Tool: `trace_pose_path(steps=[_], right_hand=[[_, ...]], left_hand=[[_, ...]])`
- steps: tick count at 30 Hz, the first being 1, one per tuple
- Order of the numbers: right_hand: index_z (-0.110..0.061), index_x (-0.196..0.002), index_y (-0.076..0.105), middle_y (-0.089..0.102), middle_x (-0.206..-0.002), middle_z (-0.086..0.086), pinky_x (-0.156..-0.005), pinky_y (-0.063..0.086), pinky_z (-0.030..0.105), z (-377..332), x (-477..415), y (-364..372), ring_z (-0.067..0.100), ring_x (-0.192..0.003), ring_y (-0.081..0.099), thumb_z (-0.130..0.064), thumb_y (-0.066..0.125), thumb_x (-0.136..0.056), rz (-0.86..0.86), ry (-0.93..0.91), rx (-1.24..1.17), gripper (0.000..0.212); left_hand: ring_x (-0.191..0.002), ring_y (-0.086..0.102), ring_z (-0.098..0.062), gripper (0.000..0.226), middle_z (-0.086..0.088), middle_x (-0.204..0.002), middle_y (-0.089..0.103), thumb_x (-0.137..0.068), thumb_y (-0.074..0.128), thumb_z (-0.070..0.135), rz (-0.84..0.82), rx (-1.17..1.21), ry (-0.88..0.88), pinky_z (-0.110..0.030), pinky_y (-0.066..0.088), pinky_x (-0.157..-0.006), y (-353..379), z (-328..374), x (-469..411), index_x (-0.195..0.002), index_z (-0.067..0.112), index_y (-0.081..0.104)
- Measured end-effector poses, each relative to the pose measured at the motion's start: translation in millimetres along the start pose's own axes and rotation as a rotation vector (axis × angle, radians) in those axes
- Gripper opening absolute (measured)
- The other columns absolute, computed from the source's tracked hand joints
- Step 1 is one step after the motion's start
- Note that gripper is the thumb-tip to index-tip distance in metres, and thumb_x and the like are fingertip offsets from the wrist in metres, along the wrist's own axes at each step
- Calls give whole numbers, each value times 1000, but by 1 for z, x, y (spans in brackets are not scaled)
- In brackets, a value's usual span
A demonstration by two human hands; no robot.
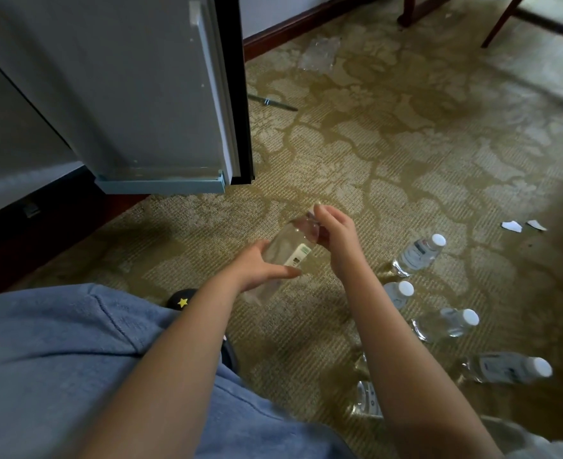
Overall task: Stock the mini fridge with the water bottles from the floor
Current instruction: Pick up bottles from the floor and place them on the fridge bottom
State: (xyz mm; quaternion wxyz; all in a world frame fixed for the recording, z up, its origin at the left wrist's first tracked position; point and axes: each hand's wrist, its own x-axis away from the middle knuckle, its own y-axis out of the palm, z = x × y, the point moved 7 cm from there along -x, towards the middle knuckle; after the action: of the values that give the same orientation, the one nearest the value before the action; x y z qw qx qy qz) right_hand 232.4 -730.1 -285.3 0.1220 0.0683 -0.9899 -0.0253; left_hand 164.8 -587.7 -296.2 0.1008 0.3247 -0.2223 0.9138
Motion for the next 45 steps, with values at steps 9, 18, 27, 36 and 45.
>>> trace_pose_path(steps=[9, 18, 27, 36, 45], right_hand=[[-6, -97, 65, 70, -86, 11, -82, 52, 44, 3, 8, 9, 28, -81, 66, -24, 56, -91, -88, 67, -364, 21], [-10, -107, 65, 65, -107, 3, -80, 43, 25, 49, 37, -94, 19, -101, 57, -15, 54, -93, 544, 27, 690, 19], [-15, -150, 17, 23, -157, 5, -118, 19, 39, 115, 64, -159, 24, -145, 20, -26, 69, -84, 609, 239, 756, 85], [-19, -131, 42, 57, -119, 3, -100, 42, 43, 161, 58, -179, 30, -119, 52, -20, 83, -70, 689, 527, 280, 73], [-15, -121, 47, 59, -122, 7, -79, 40, 34, 157, 50, -170, 26, -106, 53, -15, 77, -78, 514, 545, 480, 53]], left_hand=[[-85, 64, -19, 26, 1, -87, 67, -72, 79, 18, -136, 178, 49, -33, 51, -76, 24, 11, 4, -88, 22, 60], [-90, 63, -21, 51, -6, -99, 66, -65, 83, 17, 11, 167, 17, -39, 51, -85, 10, -3, -5, -110, 11, 59], [-90, 61, -21, 53, -1, -95, 61, -65, 84, 18, -32, 75, 10, -39, 51, -85, 26, -5, -5, -107, 18, 51], [-92, 62, -22, 51, -3, -98, 62, -65, 83, 16, -50, 64, 8, -42, 51, -86, 35, -10, -6, -106, 19, 52], [-101, 60, -25, 65, -7, -108, 61, -62, 85, 20, 17, 29, -9, -40, 50, -88, 28, -15, -12, -116, 14, 50]])
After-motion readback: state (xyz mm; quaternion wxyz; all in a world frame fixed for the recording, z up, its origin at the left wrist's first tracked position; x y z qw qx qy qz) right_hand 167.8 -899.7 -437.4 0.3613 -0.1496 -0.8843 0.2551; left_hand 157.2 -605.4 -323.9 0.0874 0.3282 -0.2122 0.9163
